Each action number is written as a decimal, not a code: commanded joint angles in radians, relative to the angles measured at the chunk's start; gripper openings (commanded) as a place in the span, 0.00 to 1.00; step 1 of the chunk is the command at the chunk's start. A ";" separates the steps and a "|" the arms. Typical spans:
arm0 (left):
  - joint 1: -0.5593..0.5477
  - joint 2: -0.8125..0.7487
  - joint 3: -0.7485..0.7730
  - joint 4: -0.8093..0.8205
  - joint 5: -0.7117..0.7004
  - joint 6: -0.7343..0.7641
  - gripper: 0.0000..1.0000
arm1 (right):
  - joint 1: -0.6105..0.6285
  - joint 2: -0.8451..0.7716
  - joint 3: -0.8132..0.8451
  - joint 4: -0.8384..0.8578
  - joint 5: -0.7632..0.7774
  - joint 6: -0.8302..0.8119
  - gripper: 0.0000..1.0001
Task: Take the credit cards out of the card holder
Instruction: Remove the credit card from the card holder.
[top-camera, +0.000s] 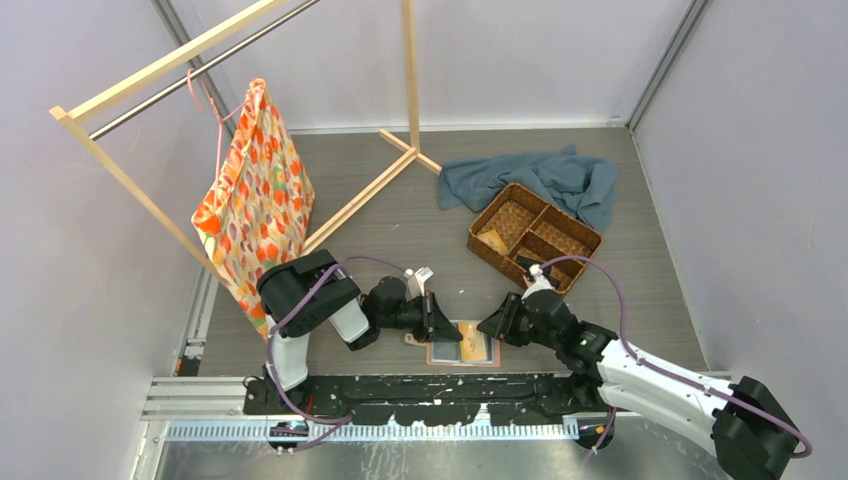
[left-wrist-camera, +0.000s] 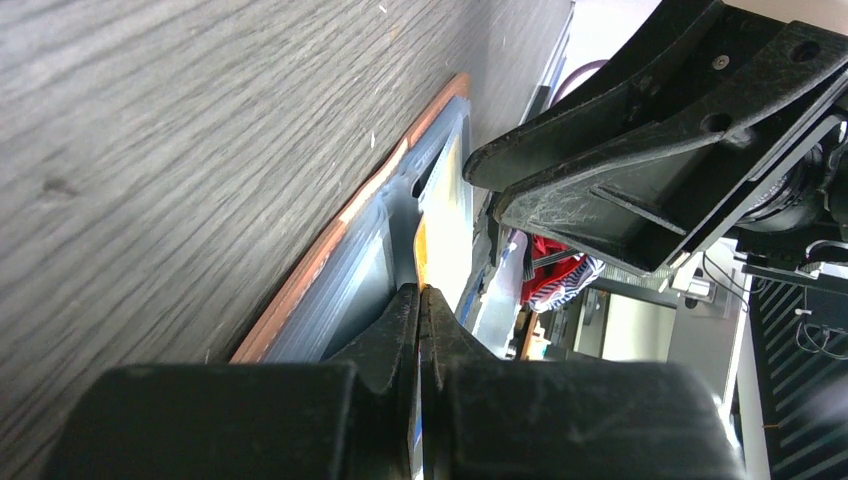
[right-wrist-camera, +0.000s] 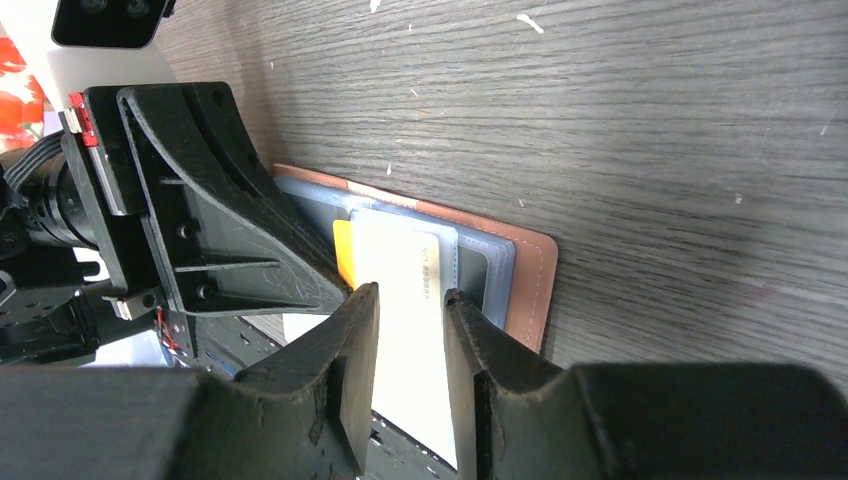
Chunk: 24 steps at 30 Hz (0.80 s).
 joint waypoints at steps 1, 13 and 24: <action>0.009 0.029 -0.060 -0.056 0.002 0.038 0.01 | -0.001 -0.007 -0.014 -0.060 0.027 0.010 0.36; 0.011 0.110 -0.072 0.071 0.021 -0.002 0.00 | -0.001 0.017 -0.012 -0.048 0.022 0.009 0.36; 0.077 0.055 -0.062 -0.051 0.075 0.049 0.01 | 0.000 0.027 -0.001 -0.011 -0.013 -0.018 0.29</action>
